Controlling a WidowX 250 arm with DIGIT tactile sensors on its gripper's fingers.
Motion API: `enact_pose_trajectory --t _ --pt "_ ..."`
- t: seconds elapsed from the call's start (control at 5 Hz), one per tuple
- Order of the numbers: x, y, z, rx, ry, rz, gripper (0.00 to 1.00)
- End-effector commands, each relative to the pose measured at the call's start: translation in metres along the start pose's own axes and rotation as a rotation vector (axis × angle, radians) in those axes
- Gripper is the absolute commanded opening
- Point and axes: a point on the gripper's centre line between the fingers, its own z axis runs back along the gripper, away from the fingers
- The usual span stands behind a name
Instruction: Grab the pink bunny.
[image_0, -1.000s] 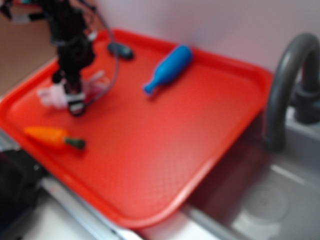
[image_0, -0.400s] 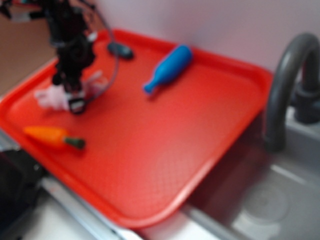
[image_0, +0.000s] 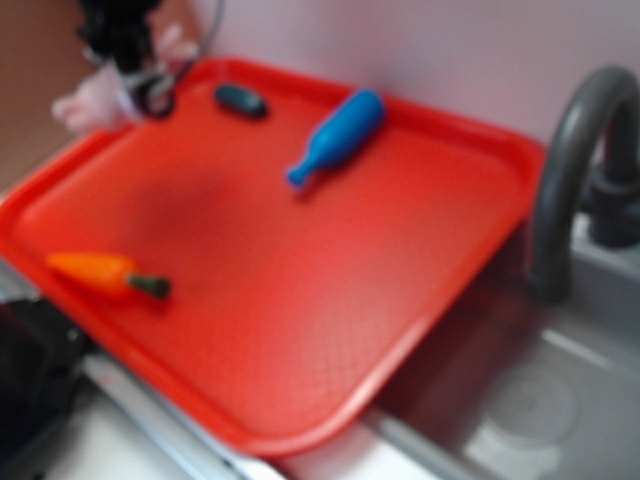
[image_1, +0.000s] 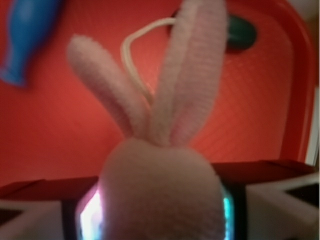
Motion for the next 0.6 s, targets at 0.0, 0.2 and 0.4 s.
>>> enact_pose_trajectory --t 0.0,0.2,0.4 --pt "0.007 -0.003 0.115 -0.102 -0.167 0.184 0.0" --pt "0.005 -0.005 0.14 -0.108 -0.283 0.155 0.0" --pt "0.005 -0.005 0.14 -0.108 -0.283 0.155 1.0"
